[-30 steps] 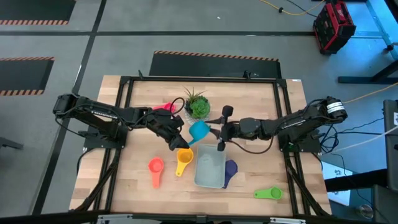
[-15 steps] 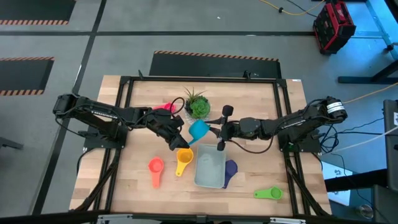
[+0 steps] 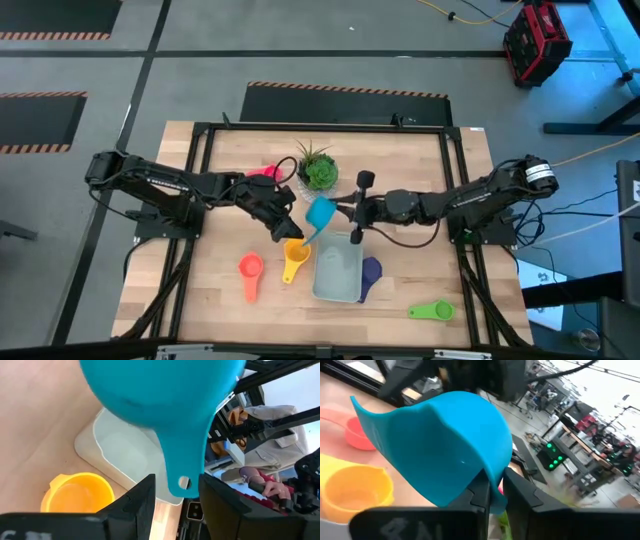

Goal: Nest measuring cups in basket
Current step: Adjust the light blue measuring cup

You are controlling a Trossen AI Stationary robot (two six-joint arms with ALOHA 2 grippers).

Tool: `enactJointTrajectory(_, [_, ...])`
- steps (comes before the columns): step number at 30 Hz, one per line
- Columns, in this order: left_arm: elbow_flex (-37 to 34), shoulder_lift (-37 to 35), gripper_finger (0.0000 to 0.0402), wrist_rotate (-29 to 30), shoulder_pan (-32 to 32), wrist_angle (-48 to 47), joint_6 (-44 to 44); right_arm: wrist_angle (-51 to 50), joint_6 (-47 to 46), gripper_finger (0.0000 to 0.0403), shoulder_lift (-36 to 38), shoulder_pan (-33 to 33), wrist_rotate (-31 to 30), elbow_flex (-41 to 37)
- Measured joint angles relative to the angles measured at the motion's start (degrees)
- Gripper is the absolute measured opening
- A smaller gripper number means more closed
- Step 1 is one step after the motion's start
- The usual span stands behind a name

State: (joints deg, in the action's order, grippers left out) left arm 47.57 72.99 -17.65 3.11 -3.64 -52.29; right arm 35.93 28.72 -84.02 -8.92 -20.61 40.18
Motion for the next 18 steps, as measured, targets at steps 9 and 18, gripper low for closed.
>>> enactJointTrajectory(9, [0.0, 0.0, 0.0143, 0.8, 0.0, 0.1, 4.8, -3.2, -5.4, 0.0043, 0.0, 0.0, -7.7, 0.0])
enactJointTrajectory(18, [0.0, 0.0, 0.0143, 13.0, 0.1, 0.3, 12.8, -12.7, -19.9, 0.0042, 0.9, 0.3, -10.4, 0.0])
